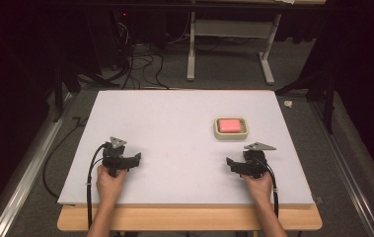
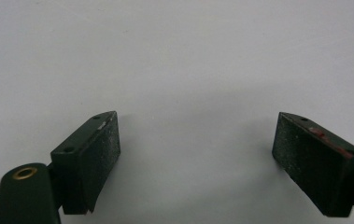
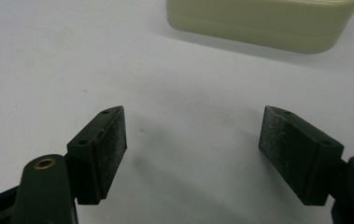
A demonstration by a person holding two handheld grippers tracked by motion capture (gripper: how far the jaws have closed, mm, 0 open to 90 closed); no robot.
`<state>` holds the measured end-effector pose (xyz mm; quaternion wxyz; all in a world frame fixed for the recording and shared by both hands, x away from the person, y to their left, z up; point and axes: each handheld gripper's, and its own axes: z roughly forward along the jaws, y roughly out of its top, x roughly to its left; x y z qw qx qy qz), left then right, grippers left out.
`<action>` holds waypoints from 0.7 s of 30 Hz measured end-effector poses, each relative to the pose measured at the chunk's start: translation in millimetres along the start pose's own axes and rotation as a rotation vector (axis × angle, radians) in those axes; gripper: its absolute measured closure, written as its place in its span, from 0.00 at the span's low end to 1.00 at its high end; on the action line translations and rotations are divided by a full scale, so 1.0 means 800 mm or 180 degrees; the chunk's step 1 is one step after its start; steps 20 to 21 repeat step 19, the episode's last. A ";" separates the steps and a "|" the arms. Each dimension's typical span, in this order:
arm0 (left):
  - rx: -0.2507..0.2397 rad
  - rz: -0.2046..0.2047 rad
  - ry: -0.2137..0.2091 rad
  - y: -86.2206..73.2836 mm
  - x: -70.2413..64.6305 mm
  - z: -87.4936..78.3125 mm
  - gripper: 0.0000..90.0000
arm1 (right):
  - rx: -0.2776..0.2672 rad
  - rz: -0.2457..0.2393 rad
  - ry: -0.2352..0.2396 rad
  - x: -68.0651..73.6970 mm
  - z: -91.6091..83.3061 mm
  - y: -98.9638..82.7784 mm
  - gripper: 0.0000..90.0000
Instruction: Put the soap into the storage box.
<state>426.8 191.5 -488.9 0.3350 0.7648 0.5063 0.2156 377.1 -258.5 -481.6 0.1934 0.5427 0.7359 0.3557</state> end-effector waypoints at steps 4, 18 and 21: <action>-0.0004 0.0000 0.0000 0.000 0.000 0.000 0.17 | 0.0043 -0.0092 -0.0079 0.005 0.002 0.000 0.26; -0.0004 0.0001 0.0002 0.000 0.000 0.000 0.17 | 0.0108 -0.0285 -0.0230 0.015 0.006 0.000 0.24; -0.0004 0.0001 0.0002 0.000 0.000 0.000 0.17 | 0.0108 -0.0285 -0.0230 0.015 0.006 0.000 0.24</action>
